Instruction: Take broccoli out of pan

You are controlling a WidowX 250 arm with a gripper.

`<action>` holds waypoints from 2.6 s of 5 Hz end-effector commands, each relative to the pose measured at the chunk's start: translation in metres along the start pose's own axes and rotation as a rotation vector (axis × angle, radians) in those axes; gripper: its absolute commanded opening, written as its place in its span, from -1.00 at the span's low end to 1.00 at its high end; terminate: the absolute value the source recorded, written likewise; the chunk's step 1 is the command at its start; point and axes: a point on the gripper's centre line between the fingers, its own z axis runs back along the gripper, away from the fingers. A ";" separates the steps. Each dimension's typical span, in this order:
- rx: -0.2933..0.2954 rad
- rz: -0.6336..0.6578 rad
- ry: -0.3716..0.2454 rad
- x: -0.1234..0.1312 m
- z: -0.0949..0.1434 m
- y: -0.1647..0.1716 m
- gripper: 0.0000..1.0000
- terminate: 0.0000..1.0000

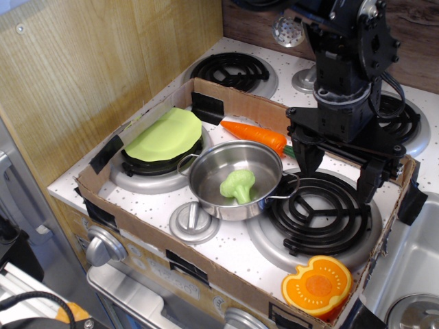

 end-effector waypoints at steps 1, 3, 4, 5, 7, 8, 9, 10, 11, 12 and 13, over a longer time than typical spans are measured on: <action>0.000 0.000 0.000 0.000 0.000 0.000 1.00 -1.00; 0.034 0.074 -0.024 0.002 0.016 0.032 1.00 -1.00; 0.020 0.152 -0.017 -0.006 0.020 0.049 1.00 -1.00; 0.014 0.222 -0.005 -0.018 0.021 0.075 1.00 -1.00; 0.037 0.185 -0.027 -0.029 0.022 0.102 1.00 -1.00; -0.004 0.192 -0.015 -0.033 0.009 0.110 1.00 -1.00; -0.018 0.185 -0.020 -0.035 -0.005 0.115 1.00 -1.00; -0.030 0.199 -0.005 -0.037 -0.008 0.118 1.00 -1.00; -0.052 0.203 0.003 -0.040 -0.020 0.115 1.00 -1.00; -0.057 0.202 0.009 -0.042 -0.024 0.113 1.00 -1.00; -0.053 0.203 0.005 -0.044 -0.027 0.111 1.00 -1.00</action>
